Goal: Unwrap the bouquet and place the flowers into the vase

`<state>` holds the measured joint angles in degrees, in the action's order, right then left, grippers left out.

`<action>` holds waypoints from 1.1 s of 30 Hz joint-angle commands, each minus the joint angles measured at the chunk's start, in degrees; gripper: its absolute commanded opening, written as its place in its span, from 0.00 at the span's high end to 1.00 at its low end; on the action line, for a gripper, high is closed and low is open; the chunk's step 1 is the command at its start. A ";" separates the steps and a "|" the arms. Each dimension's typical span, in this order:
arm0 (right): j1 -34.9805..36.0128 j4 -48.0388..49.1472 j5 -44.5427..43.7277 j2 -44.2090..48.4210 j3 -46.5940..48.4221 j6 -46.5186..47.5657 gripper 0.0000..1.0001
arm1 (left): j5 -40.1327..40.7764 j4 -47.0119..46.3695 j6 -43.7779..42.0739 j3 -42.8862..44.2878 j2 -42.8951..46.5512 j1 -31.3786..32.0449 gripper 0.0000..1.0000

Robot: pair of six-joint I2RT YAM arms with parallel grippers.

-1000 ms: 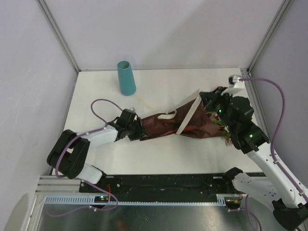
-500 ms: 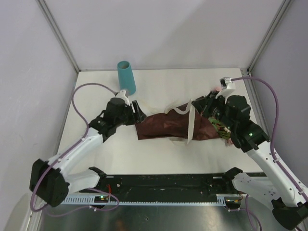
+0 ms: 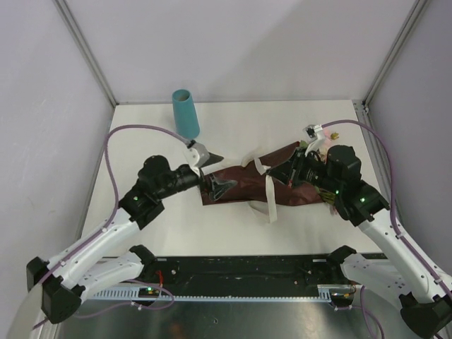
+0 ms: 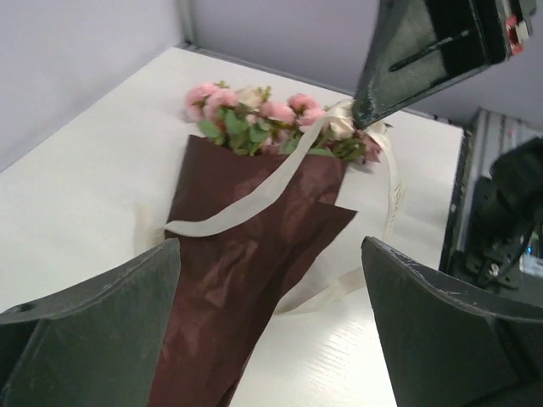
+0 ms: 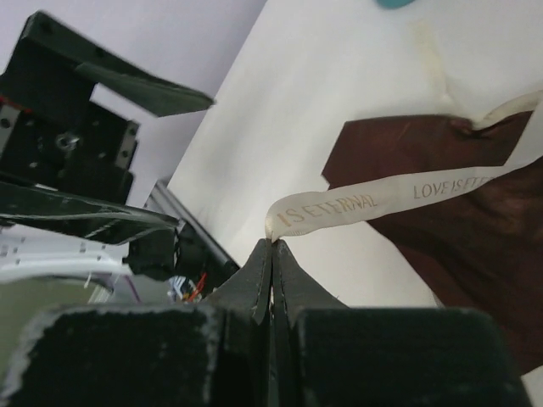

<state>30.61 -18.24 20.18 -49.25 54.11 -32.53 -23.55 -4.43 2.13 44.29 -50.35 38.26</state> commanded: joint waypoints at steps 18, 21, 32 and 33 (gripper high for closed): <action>0.90 5.72 15.62 0.81 -0.75 3.55 1.00 | -12.77 -9.64 -21.21 5.44 -17.88 10.72 0.05; 1.08 5.05 15.15 0.97 -0.76 3.69 1.00 | -10.52 -9.71 -22.77 4.36 -16.70 10.72 0.04; 1.14 4.24 17.44 -0.19 -0.71 4.41 1.00 | -15.30 -9.72 -28.07 4.06 -16.25 10.70 0.03; 1.13 4.34 17.48 -0.30 -0.73 4.50 1.00 | -16.88 -9.68 -28.24 4.14 -16.57 10.70 0.03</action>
<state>31.44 -15.14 36.16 -49.47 53.28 -29.30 -33.61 -11.92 -23.27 46.94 -66.54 48.64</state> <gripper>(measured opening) 0.009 0.975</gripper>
